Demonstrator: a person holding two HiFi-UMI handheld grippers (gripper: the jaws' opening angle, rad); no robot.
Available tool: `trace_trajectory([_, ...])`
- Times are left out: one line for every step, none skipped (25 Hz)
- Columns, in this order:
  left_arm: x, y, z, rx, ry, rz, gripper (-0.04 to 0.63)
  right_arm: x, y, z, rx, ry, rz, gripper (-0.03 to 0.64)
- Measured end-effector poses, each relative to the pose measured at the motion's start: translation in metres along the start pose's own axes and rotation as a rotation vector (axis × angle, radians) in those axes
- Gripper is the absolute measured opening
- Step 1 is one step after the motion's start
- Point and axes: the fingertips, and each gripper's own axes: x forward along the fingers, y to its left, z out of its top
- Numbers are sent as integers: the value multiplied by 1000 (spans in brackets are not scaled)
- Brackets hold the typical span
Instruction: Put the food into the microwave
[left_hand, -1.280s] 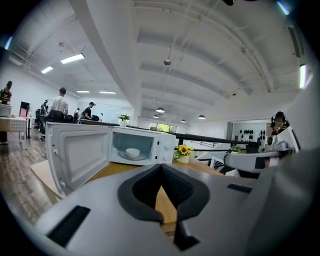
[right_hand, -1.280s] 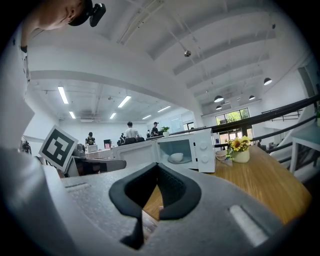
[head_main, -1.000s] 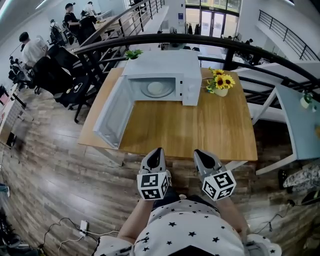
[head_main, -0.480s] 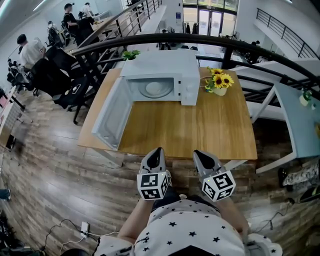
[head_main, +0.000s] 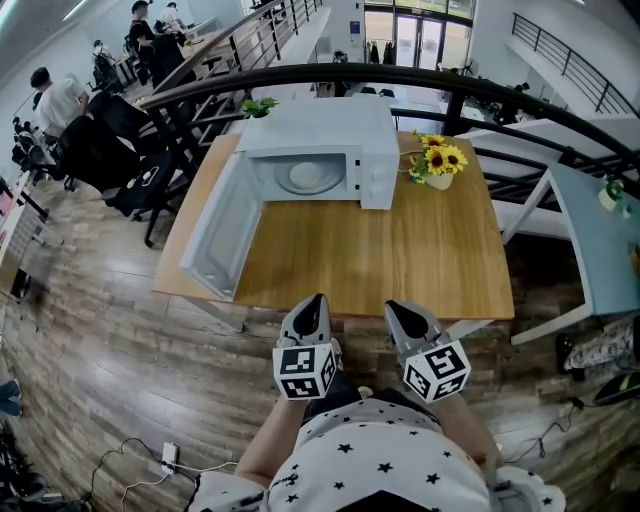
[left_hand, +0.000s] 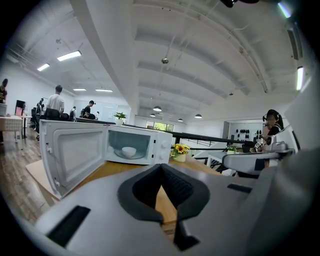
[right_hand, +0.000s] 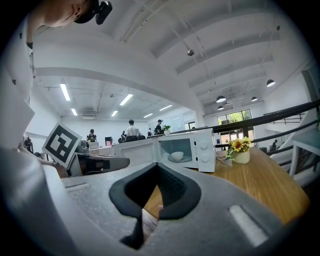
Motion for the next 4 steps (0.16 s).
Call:
trace_trajectory([0,0,0,0,0,-1,3,0,0,0,1,0,0,5])
trace_trajectory([1,0,0,-1,0,-1,3,0,0,0,3,0,1,5])
trace_trajectory([1,-1,0,-1,-1,-2,3,1,-1,0,4,-1,1,5])
trace_trajectory([1,-1,0,-1,-1,-2,3,1,-1,0,5,-2,1,5])
